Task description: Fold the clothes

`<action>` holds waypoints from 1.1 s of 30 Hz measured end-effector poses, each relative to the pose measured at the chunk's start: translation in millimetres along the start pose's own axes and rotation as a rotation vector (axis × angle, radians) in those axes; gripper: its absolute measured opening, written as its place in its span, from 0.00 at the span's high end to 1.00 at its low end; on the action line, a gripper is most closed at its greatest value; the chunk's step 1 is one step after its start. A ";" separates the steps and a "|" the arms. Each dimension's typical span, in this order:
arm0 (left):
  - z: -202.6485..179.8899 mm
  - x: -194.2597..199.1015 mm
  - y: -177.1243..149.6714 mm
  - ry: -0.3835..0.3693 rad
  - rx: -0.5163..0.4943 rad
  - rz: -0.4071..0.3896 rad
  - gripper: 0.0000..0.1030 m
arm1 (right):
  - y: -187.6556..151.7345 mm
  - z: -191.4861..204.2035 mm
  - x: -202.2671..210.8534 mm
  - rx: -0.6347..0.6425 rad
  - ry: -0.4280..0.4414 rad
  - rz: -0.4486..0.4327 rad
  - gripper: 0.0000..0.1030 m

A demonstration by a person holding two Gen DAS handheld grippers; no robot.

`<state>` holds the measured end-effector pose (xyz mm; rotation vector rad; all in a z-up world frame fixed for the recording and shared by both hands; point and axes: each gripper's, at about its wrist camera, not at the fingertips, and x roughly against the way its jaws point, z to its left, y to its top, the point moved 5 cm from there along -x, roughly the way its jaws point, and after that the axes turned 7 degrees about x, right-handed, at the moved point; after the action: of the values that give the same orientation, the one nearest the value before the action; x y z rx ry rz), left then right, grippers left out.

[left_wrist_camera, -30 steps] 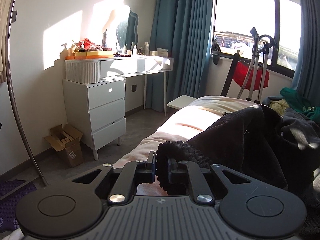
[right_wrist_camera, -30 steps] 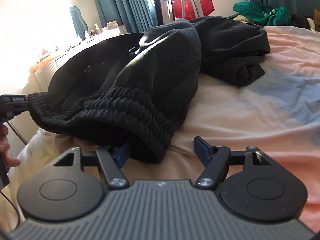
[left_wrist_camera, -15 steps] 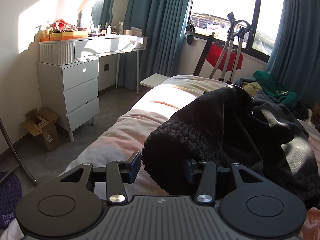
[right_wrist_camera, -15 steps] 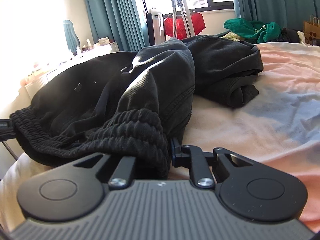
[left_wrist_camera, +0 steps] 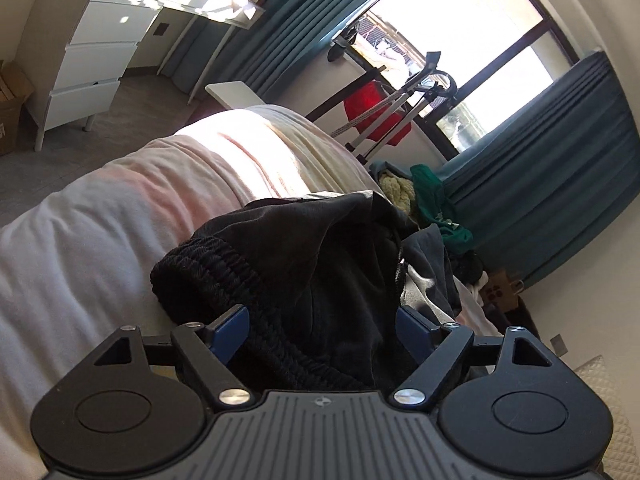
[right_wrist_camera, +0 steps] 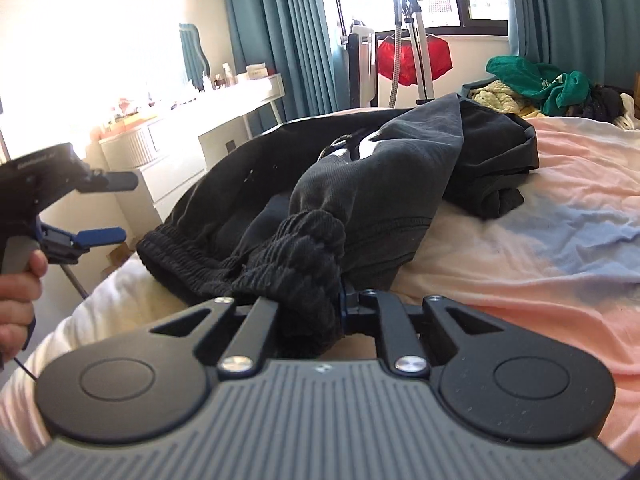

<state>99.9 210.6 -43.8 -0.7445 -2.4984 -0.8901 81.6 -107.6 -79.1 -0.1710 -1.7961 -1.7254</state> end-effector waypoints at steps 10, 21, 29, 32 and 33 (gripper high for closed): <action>51.4 -58.7 0.7 0.102 0.169 0.029 0.24 | -22.0 -11.3 -25.0 -0.101 -0.010 0.113 0.87; 33.9 -83.3 45.5 0.108 0.069 -0.167 0.90 | -14.9 16.1 -11.7 -0.023 0.074 0.006 0.87; -5.7 -36.7 146.6 0.018 0.103 -0.385 0.91 | 1.4 95.1 -29.3 0.089 0.265 -0.023 0.87; -16.4 -36.2 194.4 0.046 0.052 -0.394 0.91 | 15.8 128.3 -43.8 0.081 0.353 -0.043 0.87; -19.9 -36.1 210.3 0.056 0.036 -0.397 0.91 | 20.8 139.0 -51.6 0.063 0.375 -0.046 0.86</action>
<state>256.7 323.1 49.5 -0.2066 -2.6487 -0.9747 84.5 42.1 -79.7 0.2093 -1.5819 -1.6038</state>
